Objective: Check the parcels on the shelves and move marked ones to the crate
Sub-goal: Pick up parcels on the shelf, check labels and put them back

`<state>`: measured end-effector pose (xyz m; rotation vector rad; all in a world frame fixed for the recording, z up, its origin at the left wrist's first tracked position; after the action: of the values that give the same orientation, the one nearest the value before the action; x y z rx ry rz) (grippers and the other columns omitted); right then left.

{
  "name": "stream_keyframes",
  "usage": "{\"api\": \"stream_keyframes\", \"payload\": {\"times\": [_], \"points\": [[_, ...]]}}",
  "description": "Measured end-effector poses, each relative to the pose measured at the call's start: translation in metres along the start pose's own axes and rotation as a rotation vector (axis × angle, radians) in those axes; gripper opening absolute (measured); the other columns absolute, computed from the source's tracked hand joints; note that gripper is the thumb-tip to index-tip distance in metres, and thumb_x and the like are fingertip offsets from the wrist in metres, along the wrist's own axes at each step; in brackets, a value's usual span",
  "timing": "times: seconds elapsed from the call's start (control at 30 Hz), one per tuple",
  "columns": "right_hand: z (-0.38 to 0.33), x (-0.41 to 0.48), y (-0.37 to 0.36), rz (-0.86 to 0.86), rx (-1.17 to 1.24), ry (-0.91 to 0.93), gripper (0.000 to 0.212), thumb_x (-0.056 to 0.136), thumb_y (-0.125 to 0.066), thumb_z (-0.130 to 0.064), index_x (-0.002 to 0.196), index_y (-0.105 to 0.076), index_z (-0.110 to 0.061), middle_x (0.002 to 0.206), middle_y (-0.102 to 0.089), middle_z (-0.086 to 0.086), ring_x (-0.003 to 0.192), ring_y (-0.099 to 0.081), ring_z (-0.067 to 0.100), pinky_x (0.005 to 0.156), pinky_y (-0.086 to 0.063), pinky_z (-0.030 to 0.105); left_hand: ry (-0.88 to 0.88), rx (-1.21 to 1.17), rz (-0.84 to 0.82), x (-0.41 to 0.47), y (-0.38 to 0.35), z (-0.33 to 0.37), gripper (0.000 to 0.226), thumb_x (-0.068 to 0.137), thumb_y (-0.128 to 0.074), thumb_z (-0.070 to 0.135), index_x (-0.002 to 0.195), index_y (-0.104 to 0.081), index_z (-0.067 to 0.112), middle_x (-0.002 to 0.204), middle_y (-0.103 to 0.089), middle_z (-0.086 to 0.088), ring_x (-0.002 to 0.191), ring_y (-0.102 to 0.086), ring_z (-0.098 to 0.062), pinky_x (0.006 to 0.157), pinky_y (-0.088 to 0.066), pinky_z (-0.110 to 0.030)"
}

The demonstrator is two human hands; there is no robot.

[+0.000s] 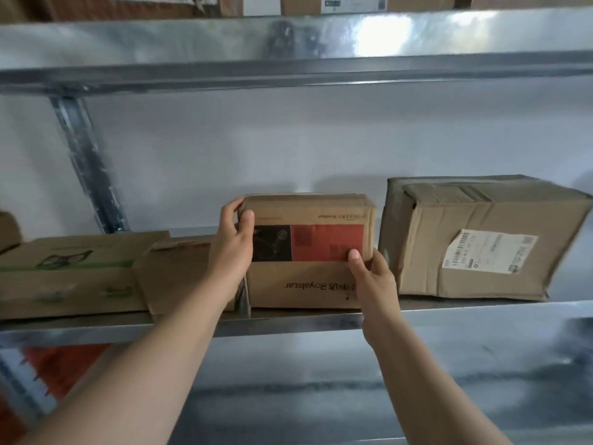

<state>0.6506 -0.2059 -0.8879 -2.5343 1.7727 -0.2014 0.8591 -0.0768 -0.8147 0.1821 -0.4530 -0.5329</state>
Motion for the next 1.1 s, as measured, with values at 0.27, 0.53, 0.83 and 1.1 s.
{"api": "stream_keyframes", "payload": {"times": [0.27,0.53,0.83,1.1], "points": [[-0.039,-0.017,0.011,0.006,0.072,0.071,0.023,0.104,-0.053,-0.035,0.120,-0.068,-0.043,0.112,-0.072,-0.003,0.110,-0.064,0.023,0.092,-0.053,0.043,0.066,-0.254,-0.088,-0.009,0.011,0.009,0.043,0.106,-0.033,0.044,0.147,-0.027,0.056,0.159,-0.036,0.008,0.145,-0.038,-0.018,0.115,-0.035,-0.055],[-0.046,-0.020,0.014,0.041,0.153,0.049,0.024,0.102,-0.058,-0.036,0.123,-0.068,-0.038,0.116,-0.073,-0.006,0.117,-0.064,0.022,0.104,-0.050,0.056,0.035,-0.276,-0.091,-0.021,0.022,0.021,0.045,0.105,-0.037,0.047,0.148,-0.044,0.034,0.141,-0.055,0.012,0.133,-0.049,-0.014,0.111,-0.040,-0.041],[-0.032,-0.015,0.015,0.008,0.174,-0.042,0.022,0.102,-0.056,-0.043,0.117,-0.070,-0.034,0.106,-0.071,-0.005,0.103,-0.066,0.025,0.063,-0.045,0.032,0.032,-0.374,-0.235,-0.021,0.023,0.023,0.054,0.096,-0.059,0.039,0.146,-0.039,0.047,0.123,-0.069,0.010,0.114,-0.064,-0.011,0.098,-0.051,-0.039],[-0.040,-0.013,0.015,-0.018,0.259,-0.005,0.031,0.096,-0.063,-0.047,0.124,-0.067,-0.035,0.117,-0.074,-0.005,0.113,-0.065,0.019,0.082,-0.053,0.041,0.066,-0.337,-0.262,-0.017,0.028,0.025,0.081,0.066,-0.081,0.037,0.137,-0.044,0.031,0.134,-0.060,0.007,0.117,-0.060,-0.018,0.103,-0.050,-0.053]]}}
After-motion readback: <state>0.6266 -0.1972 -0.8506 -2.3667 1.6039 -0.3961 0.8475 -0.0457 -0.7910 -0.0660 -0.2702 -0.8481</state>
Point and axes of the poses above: each hand's wrist, its own x-axis towards the middle knuckle, its own y-axis out of the back of the hand, z = x × y, the point moved 8 cm from there along x, towards the middle knuckle
